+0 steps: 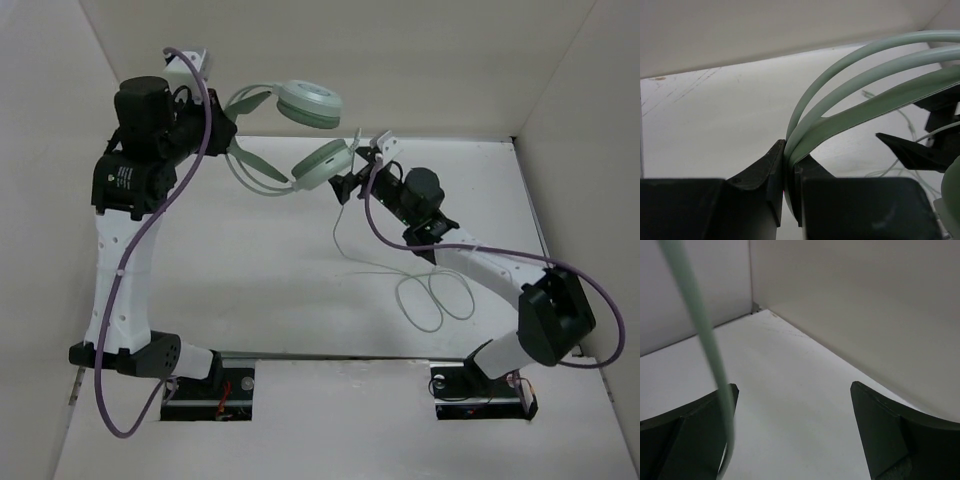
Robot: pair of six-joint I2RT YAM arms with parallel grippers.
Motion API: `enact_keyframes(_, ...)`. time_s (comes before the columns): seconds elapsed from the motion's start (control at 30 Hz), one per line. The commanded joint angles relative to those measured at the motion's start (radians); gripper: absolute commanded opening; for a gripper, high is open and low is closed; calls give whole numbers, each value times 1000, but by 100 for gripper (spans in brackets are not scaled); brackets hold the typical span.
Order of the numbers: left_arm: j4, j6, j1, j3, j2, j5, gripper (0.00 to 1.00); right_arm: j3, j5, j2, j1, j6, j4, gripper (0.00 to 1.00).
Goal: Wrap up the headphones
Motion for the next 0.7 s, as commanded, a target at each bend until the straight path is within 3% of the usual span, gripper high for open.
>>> enact_keyframes(0.0,71,-129,36,107,-13,116,0,112,47,86,7,88,222,100)
enact_keyframes(0.3,62,-261,130,213,53,247,0,239,53,266,30,230,253,100)
enact_keyframes(0.67,119,-334,217,279,96,297,0,22,-27,212,116,264,241,96)
